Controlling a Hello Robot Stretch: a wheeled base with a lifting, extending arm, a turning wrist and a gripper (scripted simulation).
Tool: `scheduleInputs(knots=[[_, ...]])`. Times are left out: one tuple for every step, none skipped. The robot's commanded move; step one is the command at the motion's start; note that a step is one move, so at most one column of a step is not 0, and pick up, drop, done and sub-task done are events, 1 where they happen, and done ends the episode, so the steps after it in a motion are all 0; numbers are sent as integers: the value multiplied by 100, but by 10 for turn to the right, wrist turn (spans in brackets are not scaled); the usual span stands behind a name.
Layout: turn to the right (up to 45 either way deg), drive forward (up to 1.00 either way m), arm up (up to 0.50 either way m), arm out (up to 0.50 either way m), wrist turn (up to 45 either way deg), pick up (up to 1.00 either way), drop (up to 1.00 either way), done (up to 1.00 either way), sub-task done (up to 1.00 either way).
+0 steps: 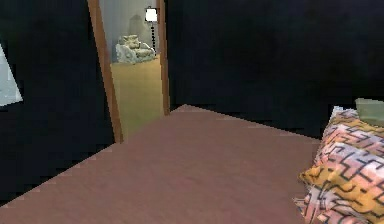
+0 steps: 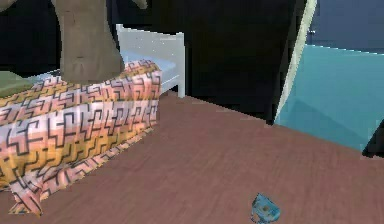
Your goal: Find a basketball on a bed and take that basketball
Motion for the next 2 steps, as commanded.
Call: scheduleInputs(knots=[[-90,0,0,0,0,0,0,0,0],[0,100,0,0,0,0,0,0,0]])
